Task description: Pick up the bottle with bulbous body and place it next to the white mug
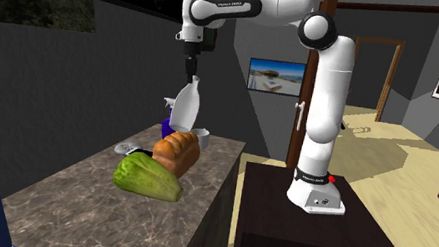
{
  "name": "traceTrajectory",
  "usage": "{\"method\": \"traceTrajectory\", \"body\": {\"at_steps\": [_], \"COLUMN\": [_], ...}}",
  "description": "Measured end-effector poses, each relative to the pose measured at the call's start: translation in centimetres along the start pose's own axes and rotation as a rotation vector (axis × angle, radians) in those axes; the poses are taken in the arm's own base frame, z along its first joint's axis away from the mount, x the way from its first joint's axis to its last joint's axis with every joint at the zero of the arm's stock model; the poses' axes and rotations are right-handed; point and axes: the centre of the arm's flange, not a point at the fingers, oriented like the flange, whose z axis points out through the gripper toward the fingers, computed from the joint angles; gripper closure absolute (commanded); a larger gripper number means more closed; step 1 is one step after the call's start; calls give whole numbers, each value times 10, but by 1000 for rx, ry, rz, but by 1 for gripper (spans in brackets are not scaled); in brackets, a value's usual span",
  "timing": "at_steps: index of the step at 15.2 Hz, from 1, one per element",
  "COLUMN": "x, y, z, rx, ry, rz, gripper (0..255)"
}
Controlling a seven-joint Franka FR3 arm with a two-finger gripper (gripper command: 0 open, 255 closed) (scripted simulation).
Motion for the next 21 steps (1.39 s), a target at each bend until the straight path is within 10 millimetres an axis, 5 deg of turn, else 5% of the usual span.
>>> {"method": "traceTrajectory", "body": {"at_steps": [7, 8, 12, 17, 21], "x": [2, 2, 4, -19, -49], "y": [95, 95, 117, 166, 183], "z": [-1, -1, 22, 88, 143], "rx": [-1, -1, 69, 235, 369], "ry": [0, -1, -12, -39, -62], "rz": [2, 3, 209, 717, 1125], "gripper": [255, 0, 0, 0, 0]}}
